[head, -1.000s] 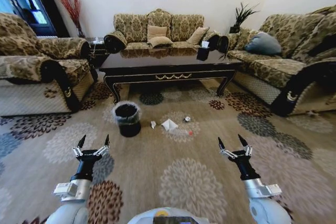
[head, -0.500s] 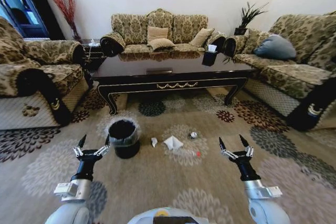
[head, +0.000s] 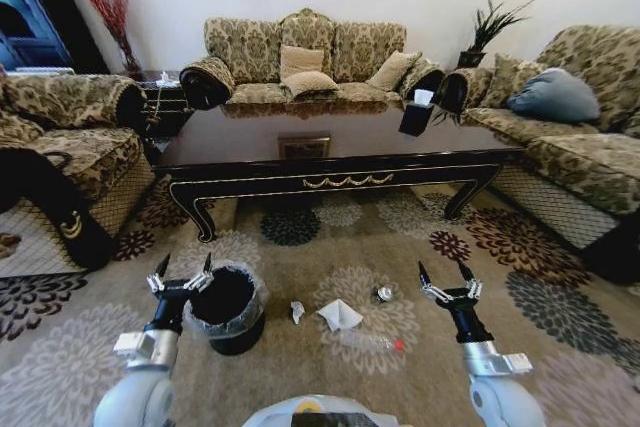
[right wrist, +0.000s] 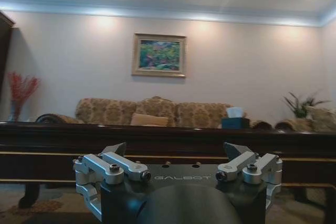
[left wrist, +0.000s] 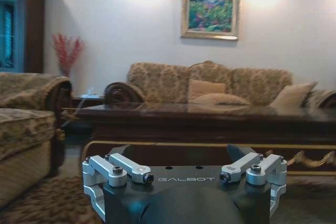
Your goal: Move to the front of the table and pick up the trash from the floor, then place it into the trash bin.
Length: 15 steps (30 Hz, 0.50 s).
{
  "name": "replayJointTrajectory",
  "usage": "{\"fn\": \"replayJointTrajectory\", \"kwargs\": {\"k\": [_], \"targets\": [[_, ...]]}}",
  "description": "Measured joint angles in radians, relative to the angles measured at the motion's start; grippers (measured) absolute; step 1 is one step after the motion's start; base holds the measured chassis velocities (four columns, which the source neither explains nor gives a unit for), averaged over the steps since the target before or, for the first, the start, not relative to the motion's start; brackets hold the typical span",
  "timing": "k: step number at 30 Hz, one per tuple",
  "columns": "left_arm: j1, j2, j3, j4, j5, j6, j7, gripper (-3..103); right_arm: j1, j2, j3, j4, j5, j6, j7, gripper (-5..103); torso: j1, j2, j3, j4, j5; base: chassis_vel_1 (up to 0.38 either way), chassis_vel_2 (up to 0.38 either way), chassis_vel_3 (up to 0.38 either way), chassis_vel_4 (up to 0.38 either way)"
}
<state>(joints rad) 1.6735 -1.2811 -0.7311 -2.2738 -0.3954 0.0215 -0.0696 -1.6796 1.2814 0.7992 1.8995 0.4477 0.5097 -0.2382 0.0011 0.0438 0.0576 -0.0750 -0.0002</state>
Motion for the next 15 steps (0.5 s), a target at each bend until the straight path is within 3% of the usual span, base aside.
{"fn": "replayJointTrajectory", "kwargs": {"k": [4,5,9,10,11,13,14,15], "targets": [[-0.053,0.100,0.040,-0.086,-0.195,0.141,-0.163,100,0.005,0.040,0.001,-0.047,0.020,0.008,0.005,100,0.000,0.000,0.000,-0.0002,0.0002,0.021,-0.031,-0.021,0.023],[-0.053,0.100,0.040,-0.086,-0.195,0.141,-0.163,100,0.005,0.040,0.001,-0.047,0.020,0.008,0.005,100,0.000,0.000,0.000,-0.0002,0.0002,0.000,0.000,0.000,0.000],[-0.126,0.185,0.038,-0.136,-0.458,0.356,-0.346,100,-0.019,0.081,0.025,-0.070,0.037,0.013,-0.031,100,0.000,0.000,0.000,-0.0001,-0.0001,0.000,0.000,0.000,0.000],[-0.126,0.185,0.038,-0.136,-0.458,0.356,-0.346,100,-0.019,0.081,0.025,-0.070,0.037,0.013,-0.031,100,0.000,0.000,0.000,-0.0001,-0.0001,0.000,0.000,0.000,0.000],[-0.145,0.205,0.031,-0.151,-0.537,0.438,-0.392,100,-0.025,0.089,0.032,-0.075,0.036,0.015,-0.043,100,0.000,0.000,0.000,-0.0002,-0.0002,0.000,0.000,0.000,0.000],[-0.165,0.218,0.018,-0.179,-0.644,0.543,-0.460,100,-0.025,0.101,0.040,-0.089,0.027,0.027,-0.055,100,0.000,0.000,0.000,-0.0003,-0.0002,0.000,0.000,0.000,0.000],[-0.165,0.218,0.018,-0.179,-0.644,0.543,-0.460,100,-0.025,0.101,0.040,-0.089,0.027,0.027,-0.055,100,0.000,0.000,0.000,-0.0003,-0.0002,0.000,0.000,0.000,0.000],[-0.170,0.218,0.012,-0.200,-0.712,0.595,-0.505,100,-0.022,0.106,0.040,-0.095,0.025,0.032,-0.055,100,0.000,0.000,0.000,-0.0004,0.0000,0.000,0.000,0.000,0.000]]}}
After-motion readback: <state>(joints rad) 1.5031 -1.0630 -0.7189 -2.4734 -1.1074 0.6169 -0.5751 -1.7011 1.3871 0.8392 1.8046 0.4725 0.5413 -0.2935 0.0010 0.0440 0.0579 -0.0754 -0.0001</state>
